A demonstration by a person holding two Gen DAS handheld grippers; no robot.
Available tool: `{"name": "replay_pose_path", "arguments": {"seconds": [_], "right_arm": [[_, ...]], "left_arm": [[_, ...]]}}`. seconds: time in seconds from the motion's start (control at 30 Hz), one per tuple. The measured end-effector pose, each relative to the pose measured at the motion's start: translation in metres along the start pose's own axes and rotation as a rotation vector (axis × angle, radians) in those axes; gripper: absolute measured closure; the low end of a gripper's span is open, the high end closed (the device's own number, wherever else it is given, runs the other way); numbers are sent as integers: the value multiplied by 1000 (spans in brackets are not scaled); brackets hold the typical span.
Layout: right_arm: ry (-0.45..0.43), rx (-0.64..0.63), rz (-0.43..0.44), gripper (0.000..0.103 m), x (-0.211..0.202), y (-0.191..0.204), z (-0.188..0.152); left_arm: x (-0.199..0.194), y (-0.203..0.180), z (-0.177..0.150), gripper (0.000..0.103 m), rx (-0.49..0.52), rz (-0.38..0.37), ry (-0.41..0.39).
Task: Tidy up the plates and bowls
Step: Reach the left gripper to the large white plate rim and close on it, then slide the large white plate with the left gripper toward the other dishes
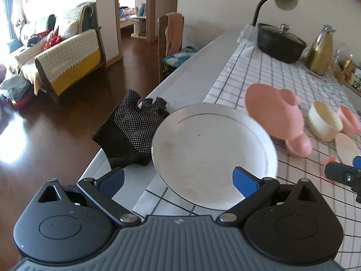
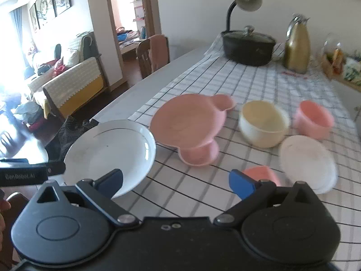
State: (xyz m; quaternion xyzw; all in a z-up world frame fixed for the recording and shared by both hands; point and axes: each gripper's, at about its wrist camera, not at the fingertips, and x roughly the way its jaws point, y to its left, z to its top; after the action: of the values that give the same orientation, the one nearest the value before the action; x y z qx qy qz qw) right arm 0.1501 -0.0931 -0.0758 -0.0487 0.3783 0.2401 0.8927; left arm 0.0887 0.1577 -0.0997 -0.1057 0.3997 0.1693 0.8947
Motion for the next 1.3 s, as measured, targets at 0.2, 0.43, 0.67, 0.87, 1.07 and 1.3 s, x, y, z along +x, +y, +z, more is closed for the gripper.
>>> {"name": "replay_pose_path", "arguments": {"seconds": [0.2,0.43,0.67,0.87,1.07,1.3], "right_arm": [[80,12,71,25,47,6,9],[153,53,96,52,85,8,13],[199,62,117,70,110,7,19],[219,55,140,83,121,8,26],[233,40,134,93,125,7,25],[236,21,137,93,125,7,26]], "left_arm": [[29,12,4,10,-51,2,40],[54,22,8,34,-105,16,89],[70,29,13,52,-160,7,124],[79,29,15,69,-176,7,147],[82,26,15,78,-158,0,155],[82,21,15,83,-130,16,151]]}}
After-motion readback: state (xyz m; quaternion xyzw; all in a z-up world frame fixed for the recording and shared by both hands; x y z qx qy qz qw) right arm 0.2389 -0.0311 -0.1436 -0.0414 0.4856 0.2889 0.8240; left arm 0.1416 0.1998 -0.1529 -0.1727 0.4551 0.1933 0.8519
